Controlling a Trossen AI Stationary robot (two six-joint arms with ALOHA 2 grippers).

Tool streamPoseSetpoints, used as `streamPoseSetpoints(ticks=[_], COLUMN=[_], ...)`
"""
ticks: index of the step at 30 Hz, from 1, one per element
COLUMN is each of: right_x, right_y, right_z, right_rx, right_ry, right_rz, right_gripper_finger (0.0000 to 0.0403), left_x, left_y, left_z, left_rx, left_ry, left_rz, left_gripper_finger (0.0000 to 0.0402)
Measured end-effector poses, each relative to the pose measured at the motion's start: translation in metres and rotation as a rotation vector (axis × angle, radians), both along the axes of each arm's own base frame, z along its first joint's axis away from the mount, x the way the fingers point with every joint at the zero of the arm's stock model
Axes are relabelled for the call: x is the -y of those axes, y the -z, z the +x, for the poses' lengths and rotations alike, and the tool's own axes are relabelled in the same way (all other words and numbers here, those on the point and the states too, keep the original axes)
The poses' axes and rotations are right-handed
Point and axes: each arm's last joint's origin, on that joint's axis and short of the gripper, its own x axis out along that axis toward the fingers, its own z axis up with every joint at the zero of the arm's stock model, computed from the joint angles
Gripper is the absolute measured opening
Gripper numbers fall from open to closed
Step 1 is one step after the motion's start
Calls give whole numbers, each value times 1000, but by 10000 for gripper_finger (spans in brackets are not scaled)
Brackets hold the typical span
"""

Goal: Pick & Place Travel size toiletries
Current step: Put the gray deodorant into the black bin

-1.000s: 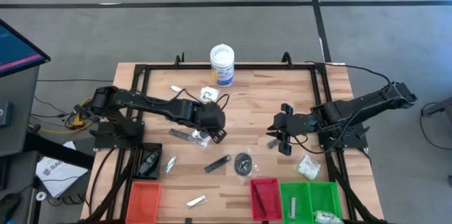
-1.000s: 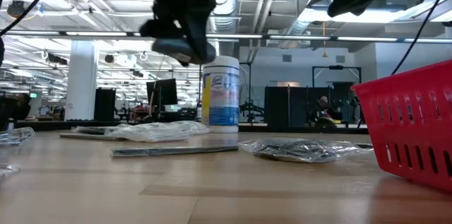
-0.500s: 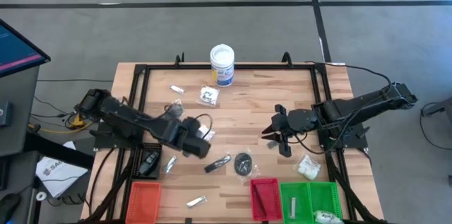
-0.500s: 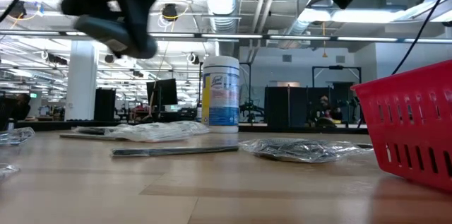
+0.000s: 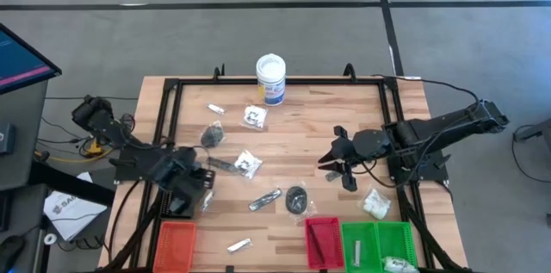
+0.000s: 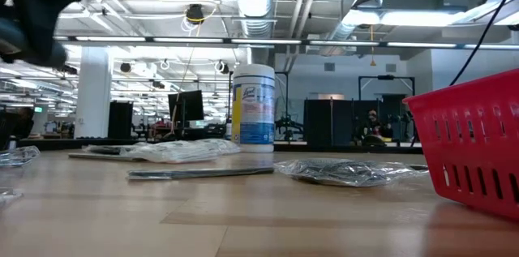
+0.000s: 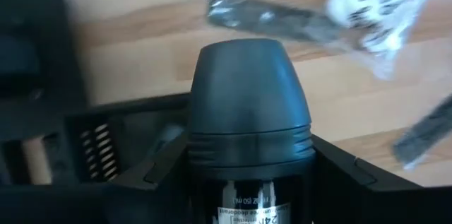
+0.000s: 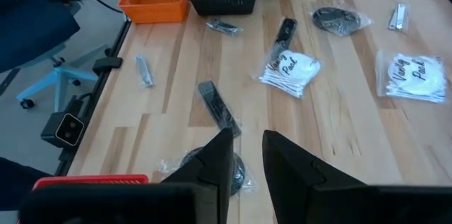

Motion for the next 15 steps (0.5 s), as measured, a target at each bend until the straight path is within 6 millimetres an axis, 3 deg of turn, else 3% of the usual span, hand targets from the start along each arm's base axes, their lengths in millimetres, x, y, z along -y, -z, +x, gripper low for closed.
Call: streamPoseSetpoints(ticks=[8,15], right_x=[0,0], right_y=[0,0], right_z=[0,0], right_rx=[-1,-1], right_ry=[1,1], right_rz=[3,3], right_gripper_finger=[71,71], left_x=[11,22], left_y=[23,38], left_z=[-25,-35], left_rx=[-100,-89], left_ry=[-22,-17], left_rz=[-61,-78], left_gripper_finger=[201,201])
